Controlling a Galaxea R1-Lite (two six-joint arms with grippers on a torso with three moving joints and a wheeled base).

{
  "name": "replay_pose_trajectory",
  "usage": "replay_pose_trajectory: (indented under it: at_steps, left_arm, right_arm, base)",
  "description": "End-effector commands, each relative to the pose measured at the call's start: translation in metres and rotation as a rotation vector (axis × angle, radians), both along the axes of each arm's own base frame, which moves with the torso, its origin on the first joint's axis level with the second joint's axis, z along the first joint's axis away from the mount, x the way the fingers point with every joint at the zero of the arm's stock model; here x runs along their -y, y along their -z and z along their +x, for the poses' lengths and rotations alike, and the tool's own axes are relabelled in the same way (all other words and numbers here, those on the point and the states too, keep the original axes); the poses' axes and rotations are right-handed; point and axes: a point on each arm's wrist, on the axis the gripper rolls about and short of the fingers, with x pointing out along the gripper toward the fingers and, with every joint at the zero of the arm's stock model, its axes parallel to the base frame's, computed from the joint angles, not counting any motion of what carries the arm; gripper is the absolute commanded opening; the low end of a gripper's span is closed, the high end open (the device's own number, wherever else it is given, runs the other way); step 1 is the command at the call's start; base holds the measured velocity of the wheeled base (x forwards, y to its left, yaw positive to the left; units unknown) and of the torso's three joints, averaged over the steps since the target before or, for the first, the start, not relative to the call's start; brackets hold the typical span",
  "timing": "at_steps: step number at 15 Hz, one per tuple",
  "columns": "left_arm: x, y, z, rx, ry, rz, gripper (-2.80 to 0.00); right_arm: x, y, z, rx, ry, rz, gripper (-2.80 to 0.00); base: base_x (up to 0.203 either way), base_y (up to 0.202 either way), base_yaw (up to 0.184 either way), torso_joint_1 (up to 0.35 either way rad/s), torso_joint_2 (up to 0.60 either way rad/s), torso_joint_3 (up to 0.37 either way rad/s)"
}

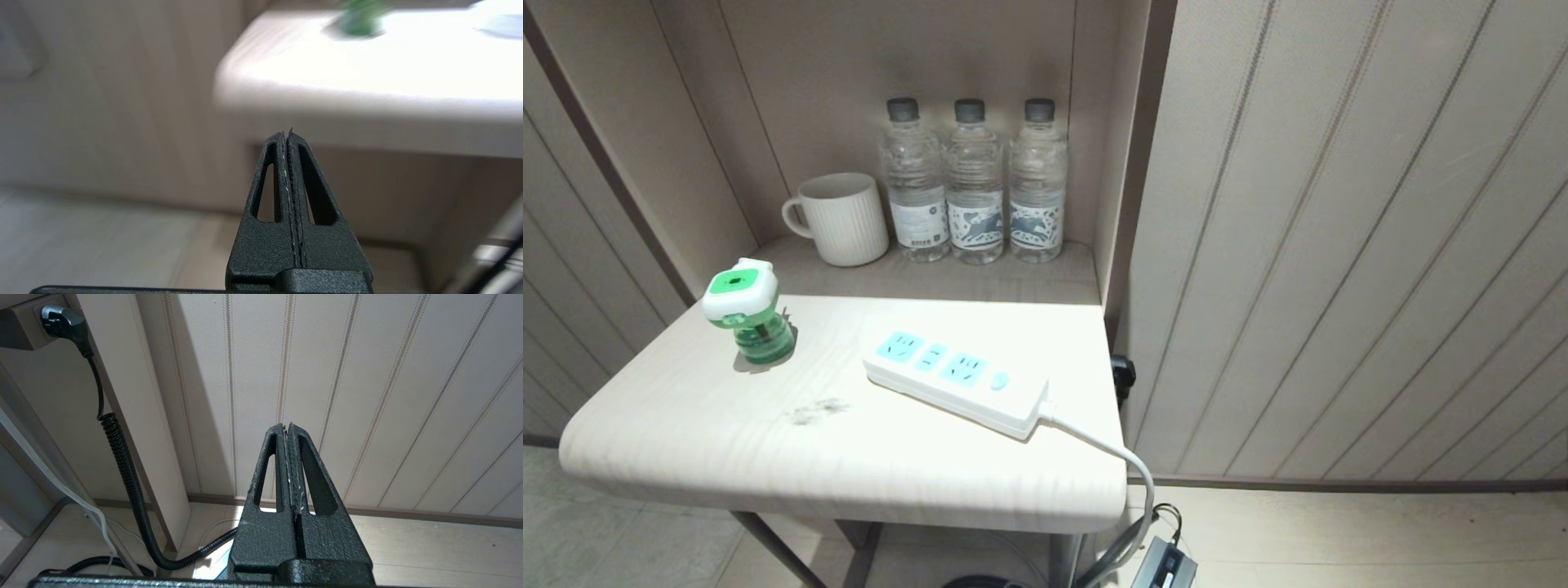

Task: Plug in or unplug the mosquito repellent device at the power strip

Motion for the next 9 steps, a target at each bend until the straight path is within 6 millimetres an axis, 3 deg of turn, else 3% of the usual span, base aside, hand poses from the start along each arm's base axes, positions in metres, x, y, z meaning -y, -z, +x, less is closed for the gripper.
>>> replay_pose_trajectory:
  at_steps: [1,9]
  left_arm:
    - [0.0024,-0.0021,-0.0047,0.09,0.105,0.015,-2.8]
    - [0.0027,-0.0063,-0.0057,0.133,0.112,0.032,-2.8]
  right_arm:
    - [0.0,-0.0001,0.0001,0.0,-0.001,0.0,-2.8]
    - [0.0,-0.0001,0.0001,0.0,0.0,0.001,-2.8]
  base:
    - [0.0,0.0,0.0,0.0,0.0,0.0]
    - [0.0,0.0,0.0,0.0,0.0,0.0]
